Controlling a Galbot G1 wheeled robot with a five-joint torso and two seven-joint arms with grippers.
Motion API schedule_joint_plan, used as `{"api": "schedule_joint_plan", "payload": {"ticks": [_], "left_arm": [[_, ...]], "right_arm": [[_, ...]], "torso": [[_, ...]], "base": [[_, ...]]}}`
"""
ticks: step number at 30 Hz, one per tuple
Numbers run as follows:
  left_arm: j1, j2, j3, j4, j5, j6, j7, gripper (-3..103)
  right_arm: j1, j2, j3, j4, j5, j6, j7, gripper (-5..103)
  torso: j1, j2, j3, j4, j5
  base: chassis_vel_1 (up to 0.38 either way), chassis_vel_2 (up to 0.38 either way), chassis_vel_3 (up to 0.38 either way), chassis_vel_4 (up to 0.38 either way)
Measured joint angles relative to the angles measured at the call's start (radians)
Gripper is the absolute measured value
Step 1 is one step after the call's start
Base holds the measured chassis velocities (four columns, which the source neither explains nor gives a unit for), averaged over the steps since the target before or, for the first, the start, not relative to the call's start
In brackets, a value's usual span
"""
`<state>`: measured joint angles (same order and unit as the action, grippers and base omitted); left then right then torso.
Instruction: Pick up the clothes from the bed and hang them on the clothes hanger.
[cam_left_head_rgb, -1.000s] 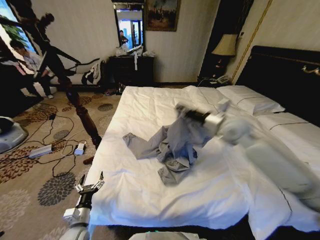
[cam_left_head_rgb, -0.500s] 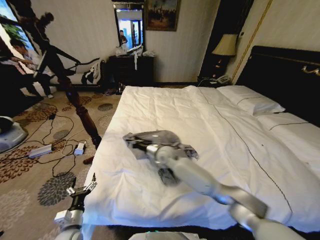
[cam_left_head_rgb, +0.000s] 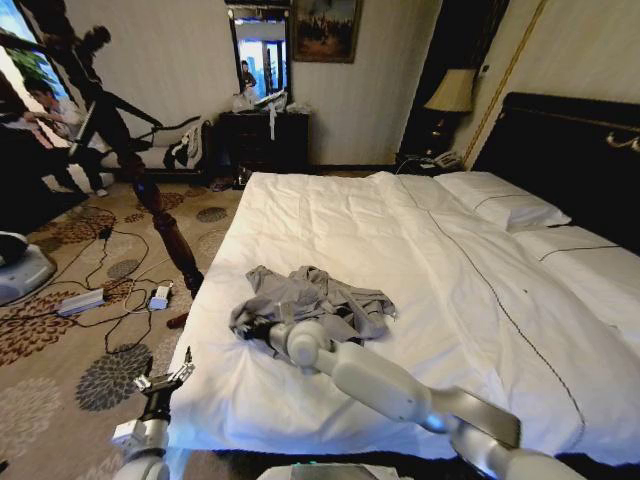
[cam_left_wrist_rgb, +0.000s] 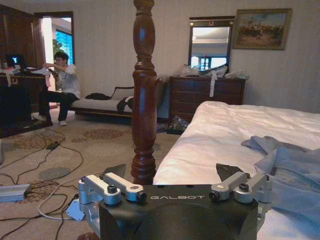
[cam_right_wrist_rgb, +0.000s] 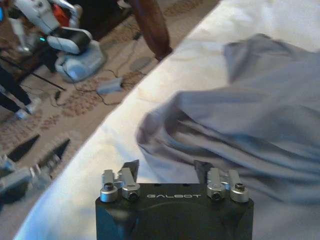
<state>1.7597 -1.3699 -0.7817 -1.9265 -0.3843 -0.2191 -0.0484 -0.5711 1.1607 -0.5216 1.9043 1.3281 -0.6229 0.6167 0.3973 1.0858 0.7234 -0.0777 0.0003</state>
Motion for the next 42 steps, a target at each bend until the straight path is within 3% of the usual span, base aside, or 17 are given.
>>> {"api": "schedule_joint_plan", "payload": {"ticks": [3, 5, 6, 10, 13, 14, 19, 21, 23, 26, 38, 42], "left_arm": [[-0.002, 0.022, 0.006, -0.001, -0.020, -0.002, 0.018, 100], [-0.008, 0.055, 0.018, -0.018, -0.072, 0.000, 0.045, 100], [-0.008, 0.055, 0.018, -0.018, -0.072, 0.000, 0.045, 100], [-0.044, 0.115, 0.055, -0.066, -0.175, 0.044, 0.084, 100], [-0.061, 0.125, 0.065, -0.082, -0.181, 0.065, 0.089, 100], [-0.083, 0.126, 0.075, -0.089, -0.174, 0.097, 0.082, 100], [-0.156, 0.107, 0.110, -0.091, -0.177, 0.200, 0.015, 100], [-0.231, 0.079, 0.165, -0.096, -0.249, 0.324, -0.080, 100], [-0.245, 0.069, 0.178, -0.098, -0.271, 0.349, -0.109, 100], [-0.296, 0.000, 0.241, -0.107, -0.354, 0.446, -0.247, 100], [-0.342, -0.106, 0.258, -0.133, -0.408, 0.499, -0.319, 100], [-0.378, -0.121, 0.257, -0.087, -0.417, 0.515, -0.331, 100]], "right_arm": [[-0.020, -0.056, 0.061, 0.037, 0.004, 0.026, -0.019, 73], [-0.037, -0.110, 0.145, 0.058, -0.024, 0.114, -0.071, 83], [-0.037, -0.110, 0.145, 0.058, -0.024, 0.114, -0.071, 83], [-0.056, -0.169, 0.295, 0.105, -0.046, 0.226, -0.110, 97], [-0.056, -0.179, 0.337, 0.119, -0.050, 0.256, -0.118, 100], [-0.056, -0.183, 0.361, 0.125, -0.052, 0.277, -0.125, 100], [-0.071, -0.188, 0.397, 0.135, -0.053, 0.297, -0.135, 100], [-0.111, -0.200, 0.426, 0.153, -0.058, 0.300, -0.136, 100], [-0.122, -0.203, 0.433, 0.157, -0.060, 0.300, -0.136, 100], [-0.179, -0.224, 0.453, 0.181, -0.067, 0.300, -0.136, 100], [-0.195, -0.209, 0.432, 0.173, -0.075, 0.295, -0.136, 100], [-0.190, -0.190, 0.414, 0.157, -0.074, 0.291, -0.134, 100]], "torso": [[0.000, 0.000, 0.000, -0.0004, -0.0001], [0.000, 0.000, 0.000, -0.0003, 0.0000], [0.000, 0.000, 0.000, -0.0003, 0.0000], [0.000, 0.000, 0.000, -0.0004, 0.0000], [0.000, 0.000, 0.000, -0.0006, 0.0000], [0.000, 0.000, 0.000, 0.0001, 0.0001], [0.000, 0.000, 0.000, 0.0003, -0.0002], [0.000, 0.000, 0.000, -0.0004, 0.0000], [0.000, 0.000, 0.000, -0.0007, -0.0001], [0.000, 0.000, 0.000, -0.0003, -0.0001], [0.000, 0.000, 0.000, 0.0000, -0.0002], [0.000, 0.000, 0.000, -0.0001, -0.0002]], "base": [[0.000, 0.000, 0.000, 0.000], [0.000, 0.000, 0.000, 0.000], [0.000, 0.000, 0.000, 0.000], [0.000, 0.000, 0.000, 0.000], [0.000, 0.000, 0.000, 0.000], [0.000, 0.000, 0.000, 0.000], [0.000, 0.000, 0.000, 0.000], [0.000, 0.000, 0.000, 0.000], [0.000, 0.000, 0.000, 0.000], [0.000, 0.000, 0.000, 0.000], [0.000, 0.000, 0.000, 0.000], [0.000, 0.000, 0.000, 0.000]]}}
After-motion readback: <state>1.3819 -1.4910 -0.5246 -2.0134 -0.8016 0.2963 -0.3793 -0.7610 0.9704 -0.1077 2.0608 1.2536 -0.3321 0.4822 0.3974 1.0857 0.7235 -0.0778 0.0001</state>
